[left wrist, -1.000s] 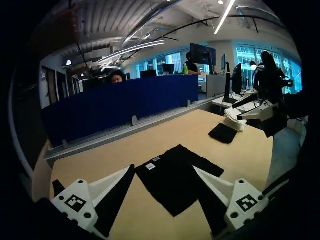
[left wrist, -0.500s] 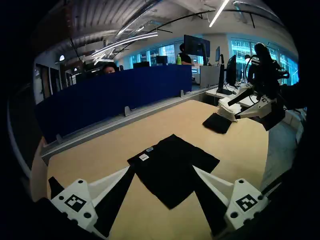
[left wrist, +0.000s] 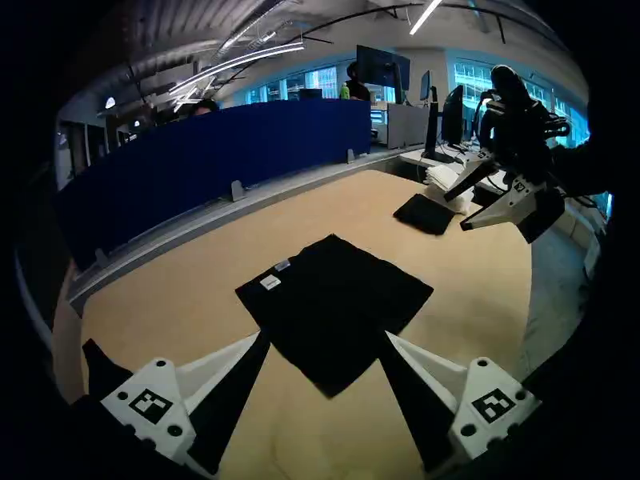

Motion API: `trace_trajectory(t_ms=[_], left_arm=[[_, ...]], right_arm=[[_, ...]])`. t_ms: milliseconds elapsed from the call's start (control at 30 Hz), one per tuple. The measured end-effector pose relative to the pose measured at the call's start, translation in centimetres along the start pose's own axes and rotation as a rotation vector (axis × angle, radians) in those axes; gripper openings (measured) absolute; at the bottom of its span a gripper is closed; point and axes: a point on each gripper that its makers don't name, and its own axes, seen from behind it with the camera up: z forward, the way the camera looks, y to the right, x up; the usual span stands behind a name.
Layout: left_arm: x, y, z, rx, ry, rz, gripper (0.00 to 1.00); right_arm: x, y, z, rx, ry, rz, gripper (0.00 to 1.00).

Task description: Fold towel

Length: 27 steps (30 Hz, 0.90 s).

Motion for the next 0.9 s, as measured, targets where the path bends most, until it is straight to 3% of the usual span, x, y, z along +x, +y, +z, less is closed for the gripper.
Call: trace_trajectory(t_ms=[900], left_arm=[[-11.4, 1.5, 8.0, -0.035, -0.164, 0.012, 0.97]], right_arm=[[-11.5, -0.6, 9.2, 0.014, -0.126, 0.039, 1.0]])
